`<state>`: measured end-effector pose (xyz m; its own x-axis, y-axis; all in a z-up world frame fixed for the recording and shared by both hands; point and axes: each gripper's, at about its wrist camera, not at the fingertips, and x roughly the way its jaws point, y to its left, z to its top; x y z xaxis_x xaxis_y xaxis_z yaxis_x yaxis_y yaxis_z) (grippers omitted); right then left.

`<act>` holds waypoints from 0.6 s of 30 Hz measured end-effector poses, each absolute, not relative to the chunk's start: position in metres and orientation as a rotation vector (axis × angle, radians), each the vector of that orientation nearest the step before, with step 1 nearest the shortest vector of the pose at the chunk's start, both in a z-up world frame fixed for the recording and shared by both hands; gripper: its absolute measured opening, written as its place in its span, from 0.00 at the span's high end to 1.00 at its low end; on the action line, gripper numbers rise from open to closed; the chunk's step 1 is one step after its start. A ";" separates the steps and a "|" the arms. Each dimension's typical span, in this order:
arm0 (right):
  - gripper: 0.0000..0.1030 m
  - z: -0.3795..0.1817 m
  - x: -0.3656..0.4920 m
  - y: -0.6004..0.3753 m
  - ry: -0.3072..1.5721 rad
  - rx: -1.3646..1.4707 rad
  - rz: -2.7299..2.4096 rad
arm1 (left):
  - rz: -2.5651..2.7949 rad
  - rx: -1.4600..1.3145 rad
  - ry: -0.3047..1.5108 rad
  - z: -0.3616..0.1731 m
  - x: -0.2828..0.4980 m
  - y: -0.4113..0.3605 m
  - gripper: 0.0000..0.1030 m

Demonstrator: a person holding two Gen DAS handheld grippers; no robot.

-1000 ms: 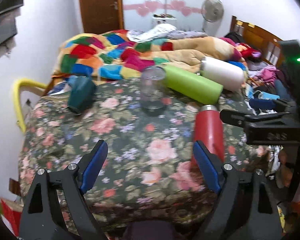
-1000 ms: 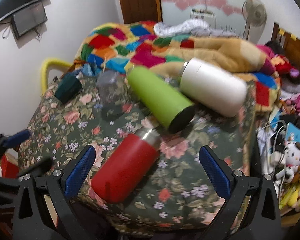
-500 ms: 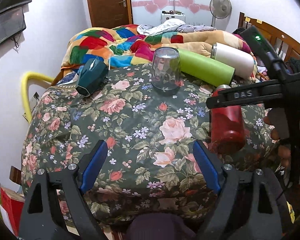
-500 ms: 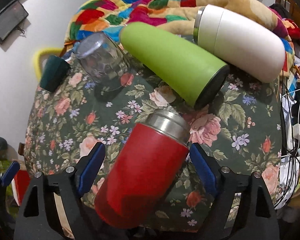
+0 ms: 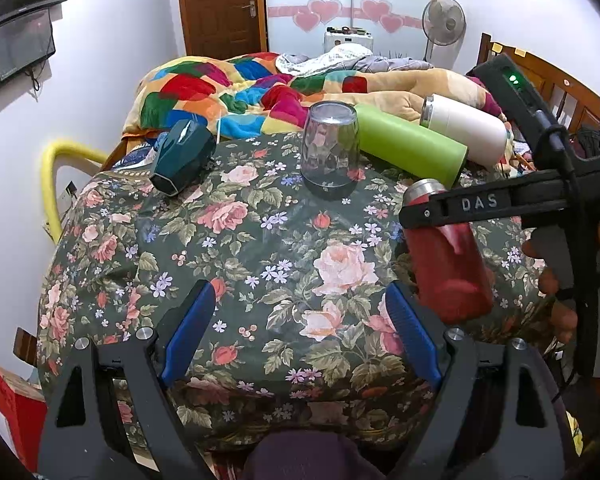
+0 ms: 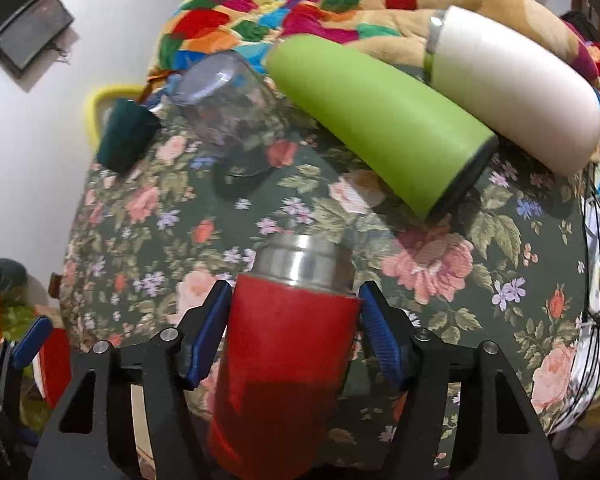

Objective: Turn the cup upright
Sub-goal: 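Rotate the right tool to turn the red thermos upright, silver top up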

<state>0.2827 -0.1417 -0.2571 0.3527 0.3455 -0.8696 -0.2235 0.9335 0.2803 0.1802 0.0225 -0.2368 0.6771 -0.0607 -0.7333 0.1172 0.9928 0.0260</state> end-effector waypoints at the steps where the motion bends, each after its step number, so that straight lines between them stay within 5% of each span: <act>1: 0.40 -0.254 0.280 -0.140 1.141 0.103 0.376 | -0.100 0.073 0.818 -0.235 0.180 0.022 0.16; 18: 0.42 -0.200 0.265 -0.138 0.942 0.005 0.404 | -0.110 0.056 0.742 -0.204 0.186 0.011 0.16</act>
<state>0.2654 -0.1375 -0.1995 0.5188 0.3391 -0.7847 -0.3347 0.9253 0.1786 0.1865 0.0108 -0.2036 0.7314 -0.0802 -0.6772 0.1196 0.9928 0.0116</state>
